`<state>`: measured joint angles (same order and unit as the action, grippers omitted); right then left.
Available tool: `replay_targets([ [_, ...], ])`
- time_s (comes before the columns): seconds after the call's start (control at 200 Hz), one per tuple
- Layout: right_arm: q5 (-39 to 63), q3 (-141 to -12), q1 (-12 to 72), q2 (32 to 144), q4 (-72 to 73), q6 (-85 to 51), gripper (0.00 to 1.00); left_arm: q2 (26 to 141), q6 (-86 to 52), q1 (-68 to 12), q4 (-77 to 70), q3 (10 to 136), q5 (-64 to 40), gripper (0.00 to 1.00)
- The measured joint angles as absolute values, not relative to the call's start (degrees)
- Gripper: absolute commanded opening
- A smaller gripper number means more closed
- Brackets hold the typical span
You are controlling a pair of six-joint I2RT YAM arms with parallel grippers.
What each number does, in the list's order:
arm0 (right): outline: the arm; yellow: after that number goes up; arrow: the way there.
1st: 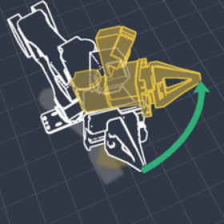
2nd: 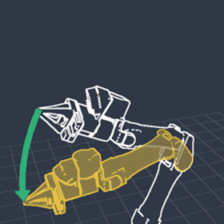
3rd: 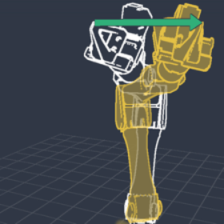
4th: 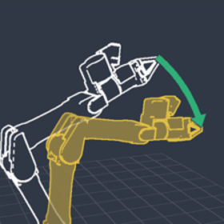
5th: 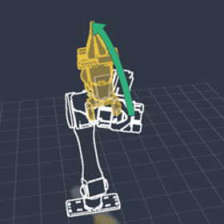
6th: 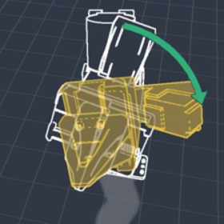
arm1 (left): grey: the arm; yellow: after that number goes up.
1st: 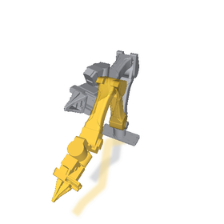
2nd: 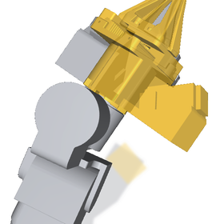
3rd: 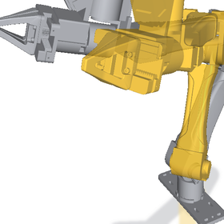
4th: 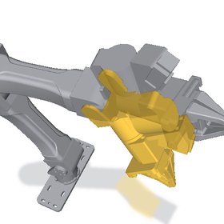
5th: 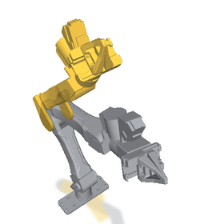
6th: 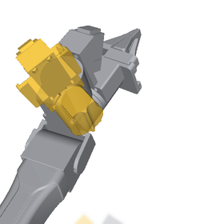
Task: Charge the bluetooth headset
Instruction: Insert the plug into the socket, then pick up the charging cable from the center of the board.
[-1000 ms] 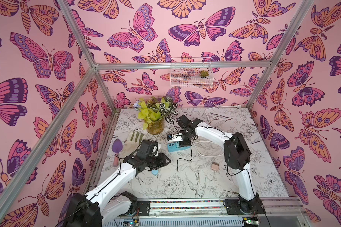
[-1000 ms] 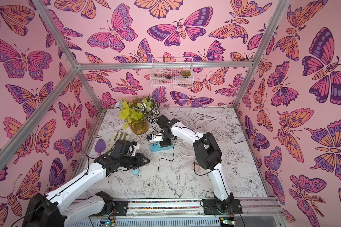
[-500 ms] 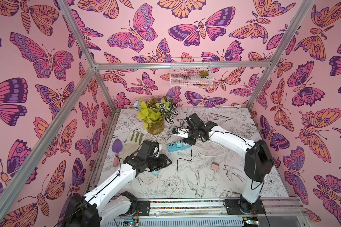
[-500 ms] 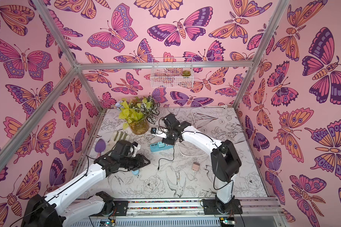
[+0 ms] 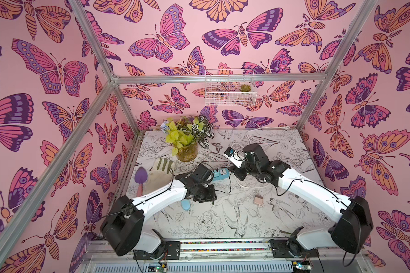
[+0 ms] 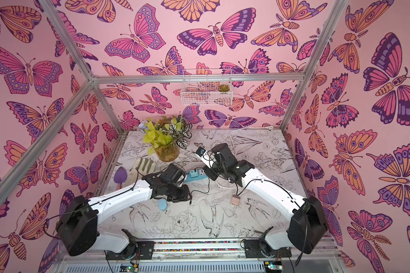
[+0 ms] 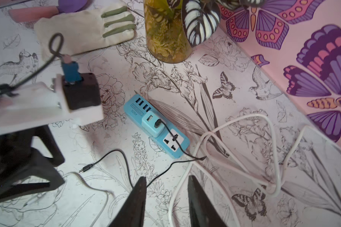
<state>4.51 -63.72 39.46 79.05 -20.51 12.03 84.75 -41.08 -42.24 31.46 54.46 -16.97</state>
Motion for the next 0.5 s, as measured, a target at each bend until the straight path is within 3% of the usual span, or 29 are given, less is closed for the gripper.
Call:
replay_targets([
  [0.501,0.34,-47.94,39.46,62.74,-17.19,-2.0,0.35,100.66,-40.95,-48.31,39.16,63.55,-5.8,0.33],
])
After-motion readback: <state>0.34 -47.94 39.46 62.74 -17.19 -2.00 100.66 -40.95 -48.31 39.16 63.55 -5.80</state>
